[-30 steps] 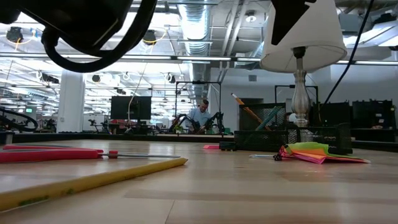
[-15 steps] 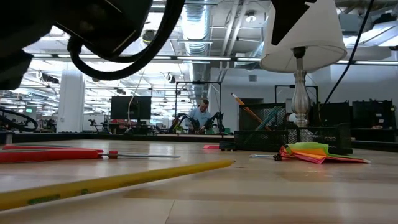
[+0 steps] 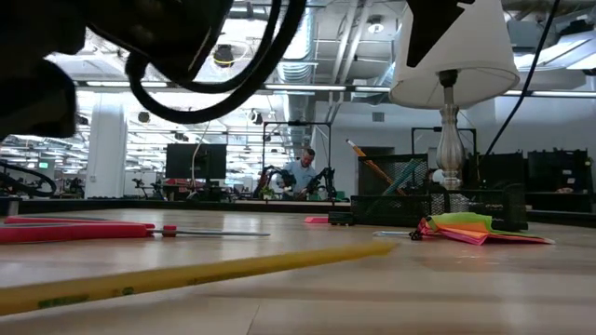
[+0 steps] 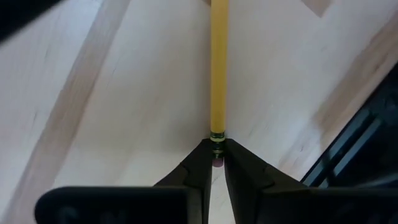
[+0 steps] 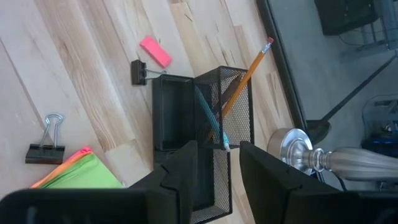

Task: Pick and place office supplies into organizer
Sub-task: Put the yellow pencil into the desk organizer

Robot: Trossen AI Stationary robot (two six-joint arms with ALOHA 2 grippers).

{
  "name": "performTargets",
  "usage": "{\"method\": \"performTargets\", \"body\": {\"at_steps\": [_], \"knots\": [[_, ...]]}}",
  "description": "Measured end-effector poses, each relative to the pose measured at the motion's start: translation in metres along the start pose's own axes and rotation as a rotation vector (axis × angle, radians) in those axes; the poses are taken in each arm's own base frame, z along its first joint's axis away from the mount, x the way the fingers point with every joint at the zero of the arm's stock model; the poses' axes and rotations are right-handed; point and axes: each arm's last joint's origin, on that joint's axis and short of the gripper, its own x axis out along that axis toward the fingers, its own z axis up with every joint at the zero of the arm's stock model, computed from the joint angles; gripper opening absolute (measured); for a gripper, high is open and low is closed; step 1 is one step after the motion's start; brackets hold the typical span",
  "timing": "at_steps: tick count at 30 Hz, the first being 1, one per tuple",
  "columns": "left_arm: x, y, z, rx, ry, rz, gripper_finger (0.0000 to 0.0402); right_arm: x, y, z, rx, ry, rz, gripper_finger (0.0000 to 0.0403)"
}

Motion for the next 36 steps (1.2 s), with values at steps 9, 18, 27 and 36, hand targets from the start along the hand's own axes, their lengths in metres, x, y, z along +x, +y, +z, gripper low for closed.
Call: {"method": "performTargets", "body": {"at_steps": [9,18,27,36], "knots": [[0.000,0.000,0.000,0.126,-0.007,0.005,0.0030,0.000,0.000,0.000,-0.032,0.000,0.001,0.0113],[0.010,0.014,-0.002,0.138,-0.006,0.072,0.0006,-0.002,0.002,-0.001,-0.039,-0.005,0.004,0.0113],[-0.014,0.017,0.010,0.261,-0.032,0.259,0.0001,-0.019,0.018,-0.017,-0.132,-0.001,0.072,0.0113],[-0.081,0.039,0.051,0.447,-0.070,0.588,0.0002,-0.059,0.048,-0.059,-0.101,-0.045,0.163,0.0114]]}}
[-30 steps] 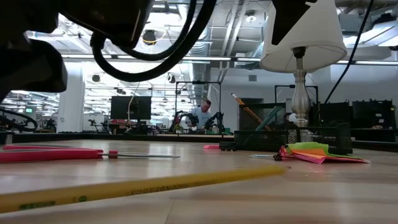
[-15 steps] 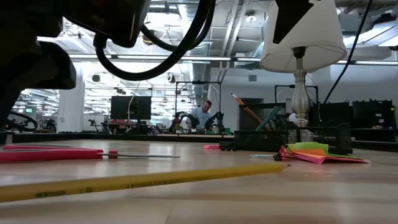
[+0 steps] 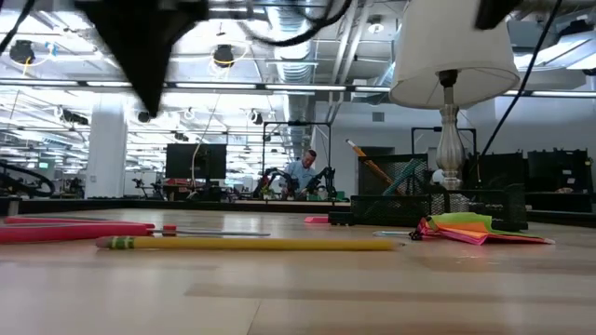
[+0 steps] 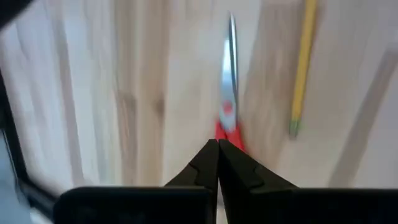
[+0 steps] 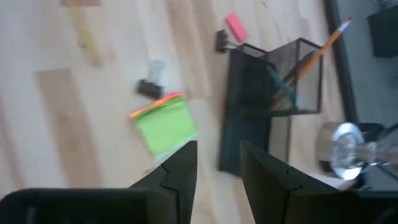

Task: Pick and place office supplies into organizer
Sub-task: Put the yellow pencil into the desk organizer

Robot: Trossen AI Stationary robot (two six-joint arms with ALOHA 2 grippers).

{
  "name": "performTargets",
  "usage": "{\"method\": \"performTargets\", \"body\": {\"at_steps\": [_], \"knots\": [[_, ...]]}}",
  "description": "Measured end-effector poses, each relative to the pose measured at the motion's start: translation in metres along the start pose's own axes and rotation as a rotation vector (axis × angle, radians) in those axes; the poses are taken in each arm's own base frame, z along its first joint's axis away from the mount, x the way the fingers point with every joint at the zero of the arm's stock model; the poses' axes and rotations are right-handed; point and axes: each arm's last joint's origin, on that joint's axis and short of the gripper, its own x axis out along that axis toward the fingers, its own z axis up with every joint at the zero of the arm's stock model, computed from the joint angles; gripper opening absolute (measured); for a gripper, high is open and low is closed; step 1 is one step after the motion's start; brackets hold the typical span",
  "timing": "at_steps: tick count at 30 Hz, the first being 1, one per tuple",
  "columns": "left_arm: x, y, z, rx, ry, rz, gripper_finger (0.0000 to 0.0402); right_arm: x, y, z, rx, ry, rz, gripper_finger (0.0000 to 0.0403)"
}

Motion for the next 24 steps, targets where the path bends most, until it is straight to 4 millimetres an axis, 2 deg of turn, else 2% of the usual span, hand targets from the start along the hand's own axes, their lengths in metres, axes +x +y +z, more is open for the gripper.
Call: {"method": "performTargets", "body": {"at_steps": [3,5,11,18,24], "knots": [[0.001,0.007,0.009,0.050,-0.002,-0.029,0.0002,-0.014,0.015,-0.016,0.028,-0.048,0.018,0.0114],[0.002,0.004,0.014,0.062,-0.023,-0.081,0.0002,-0.023,0.024,-0.027,0.054,-0.074,0.040,0.0114],[0.013,0.001,0.013,0.208,0.058,-0.062,0.0001,-0.041,0.050,-0.060,0.109,-0.200,0.085,0.0114],[0.037,0.001,0.022,0.273,0.128,-0.180,0.0011,-0.035,0.078,-0.086,0.135,-0.271,0.182,0.0114],[0.063,-0.002,0.014,0.275,0.216,-0.191,0.0068,-0.017,0.096,-0.099,0.162,-0.340,0.235,0.0114]]}}
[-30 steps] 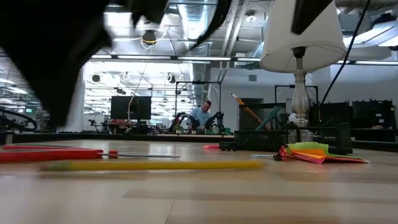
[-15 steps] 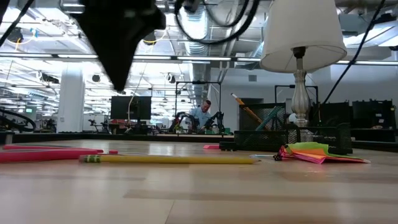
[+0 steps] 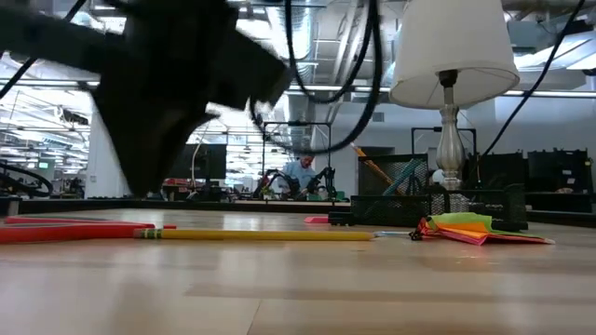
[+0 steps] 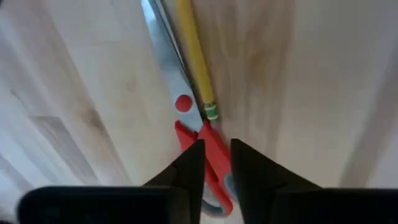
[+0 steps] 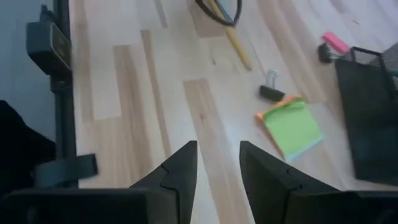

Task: Pick and place office supplies into organizer
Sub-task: Put the yellow pencil into the desk organizer

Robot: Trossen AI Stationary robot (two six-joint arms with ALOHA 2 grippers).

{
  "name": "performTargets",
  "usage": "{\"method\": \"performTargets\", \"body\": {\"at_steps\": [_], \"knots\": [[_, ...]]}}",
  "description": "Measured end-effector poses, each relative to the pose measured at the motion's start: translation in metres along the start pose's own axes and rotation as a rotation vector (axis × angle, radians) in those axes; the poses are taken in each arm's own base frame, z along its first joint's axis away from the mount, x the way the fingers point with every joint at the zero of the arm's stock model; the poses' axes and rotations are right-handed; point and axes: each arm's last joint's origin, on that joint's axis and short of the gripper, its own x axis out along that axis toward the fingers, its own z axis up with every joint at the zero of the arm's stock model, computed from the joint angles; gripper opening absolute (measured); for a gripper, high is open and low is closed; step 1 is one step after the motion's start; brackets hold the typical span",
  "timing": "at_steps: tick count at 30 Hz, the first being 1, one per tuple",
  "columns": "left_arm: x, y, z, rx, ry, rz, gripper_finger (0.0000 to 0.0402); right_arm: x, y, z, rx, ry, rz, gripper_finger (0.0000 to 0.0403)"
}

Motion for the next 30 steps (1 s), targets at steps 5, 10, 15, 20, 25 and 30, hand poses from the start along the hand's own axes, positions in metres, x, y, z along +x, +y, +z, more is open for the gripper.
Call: {"method": "performTargets", "body": {"at_steps": [5,10,15,20,25,30], "knots": [[0.013,-0.001,-0.002,-0.025,0.021,0.010,0.0102,0.010,-0.001,-0.012,-0.036,0.065,0.005,0.0114],[0.016,-0.004,0.001,-0.026,-0.012,-0.004,0.0107,0.014,-0.003,-0.013,-0.035,0.076,-0.007,0.0114],[0.016,-0.005,0.003,-0.021,-0.026,-0.010,0.0107,0.015,-0.003,-0.012,-0.033,0.078,-0.009,0.0114],[0.016,-0.005,0.006,0.002,-0.055,-0.021,0.0107,0.015,-0.003,-0.012,-0.033,0.080,-0.007,0.0114],[0.016,-0.003,0.005,0.027,-0.041,-0.011,0.0107,0.015,-0.003,-0.012,-0.033,0.080,-0.008,0.0114],[0.029,0.001,0.001,0.019,0.005,-0.045,0.0107,0.015,-0.003,-0.012,-0.033,0.080,-0.007,0.0114]]}}
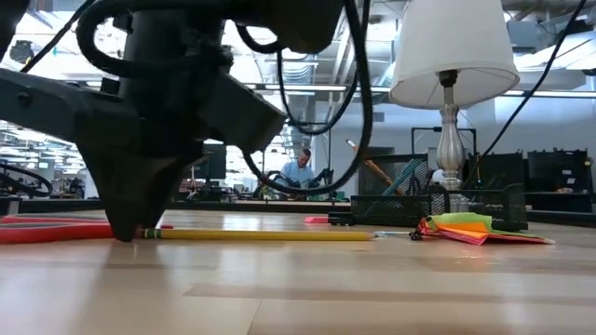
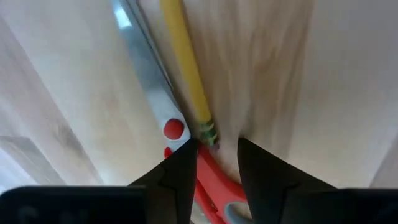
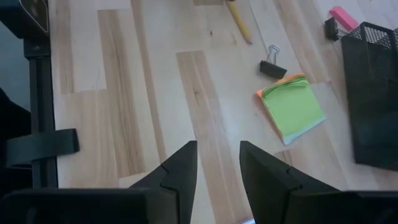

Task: Pick and place office supplies into organizer
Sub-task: Put the yellow pencil into the desk organizer

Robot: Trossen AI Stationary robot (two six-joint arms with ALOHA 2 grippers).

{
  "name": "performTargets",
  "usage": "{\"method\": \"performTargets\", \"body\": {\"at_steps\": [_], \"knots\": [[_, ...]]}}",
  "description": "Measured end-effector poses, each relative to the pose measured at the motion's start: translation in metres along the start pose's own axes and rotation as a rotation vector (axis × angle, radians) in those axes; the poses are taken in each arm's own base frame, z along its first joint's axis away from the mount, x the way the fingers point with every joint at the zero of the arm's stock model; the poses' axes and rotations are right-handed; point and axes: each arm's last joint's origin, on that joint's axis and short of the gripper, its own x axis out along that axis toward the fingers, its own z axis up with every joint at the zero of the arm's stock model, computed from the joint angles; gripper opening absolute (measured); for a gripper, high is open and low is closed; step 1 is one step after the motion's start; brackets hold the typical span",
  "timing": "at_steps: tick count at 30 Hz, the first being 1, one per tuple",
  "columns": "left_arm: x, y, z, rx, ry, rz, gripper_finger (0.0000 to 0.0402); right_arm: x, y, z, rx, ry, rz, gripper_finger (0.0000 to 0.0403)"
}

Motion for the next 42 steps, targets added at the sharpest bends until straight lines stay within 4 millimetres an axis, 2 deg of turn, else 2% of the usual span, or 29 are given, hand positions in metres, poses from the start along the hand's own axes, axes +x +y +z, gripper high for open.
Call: {"method": "performTargets", "body": {"at_steps": [4,12,22,32,42], "knots": [[0.012,0.000,-0.004,0.007,0.024,0.018,0.0107,-0.001,0.000,0.000,-0.002,-0.001,0.002,0.0114],[0.014,-0.001,-0.002,0.044,0.013,-0.003,0.0107,0.000,0.000,0.000,-0.010,0.000,0.001,0.0114],[-0.004,-0.001,0.005,0.020,-0.026,0.014,0.0107,0.000,0.000,0.000,-0.013,0.001,-0.002,0.0114],[-0.006,0.000,0.002,0.027,0.001,0.038,0.0107,-0.001,0.000,0.000,-0.014,0.001,-0.001,0.0114],[0.018,0.009,-0.013,0.053,0.133,0.095,0.0107,-0.001,0.000,0.000,-0.013,0.001,-0.001,0.0114]]}}
